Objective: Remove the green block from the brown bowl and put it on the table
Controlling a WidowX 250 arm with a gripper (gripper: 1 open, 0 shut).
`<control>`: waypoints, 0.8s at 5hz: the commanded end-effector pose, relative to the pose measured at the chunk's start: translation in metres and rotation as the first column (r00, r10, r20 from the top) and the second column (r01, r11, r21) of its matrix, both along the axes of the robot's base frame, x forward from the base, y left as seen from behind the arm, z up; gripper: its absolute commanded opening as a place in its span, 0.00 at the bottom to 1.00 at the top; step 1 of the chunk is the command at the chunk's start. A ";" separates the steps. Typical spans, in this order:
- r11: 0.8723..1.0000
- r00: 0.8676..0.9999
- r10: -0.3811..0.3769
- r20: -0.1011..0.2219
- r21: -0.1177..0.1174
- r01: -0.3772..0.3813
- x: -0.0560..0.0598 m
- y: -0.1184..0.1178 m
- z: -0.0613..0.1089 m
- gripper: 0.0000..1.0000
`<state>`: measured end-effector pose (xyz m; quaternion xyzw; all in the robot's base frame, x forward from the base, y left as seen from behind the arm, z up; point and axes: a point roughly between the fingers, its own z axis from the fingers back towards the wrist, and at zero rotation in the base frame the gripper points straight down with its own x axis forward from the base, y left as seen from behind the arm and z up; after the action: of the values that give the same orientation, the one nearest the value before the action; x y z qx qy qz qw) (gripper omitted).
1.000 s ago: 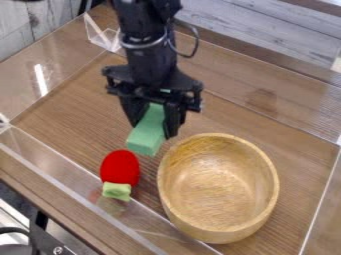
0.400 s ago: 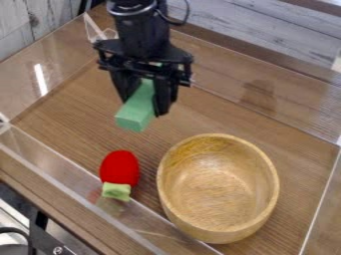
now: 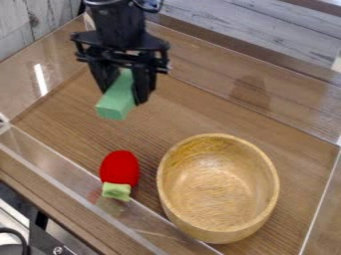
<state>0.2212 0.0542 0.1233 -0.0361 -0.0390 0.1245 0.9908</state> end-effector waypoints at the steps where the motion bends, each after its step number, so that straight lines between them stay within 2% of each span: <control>1: 1.000 0.999 -0.010 0.044 0.019 0.009 0.012 0.016 0.005 0.00; 4: 0.999 0.999 0.028 0.034 0.033 -0.029 0.019 0.030 -0.028 0.00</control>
<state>0.2383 0.0806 0.0892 -0.0262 -0.0440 0.1372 0.9892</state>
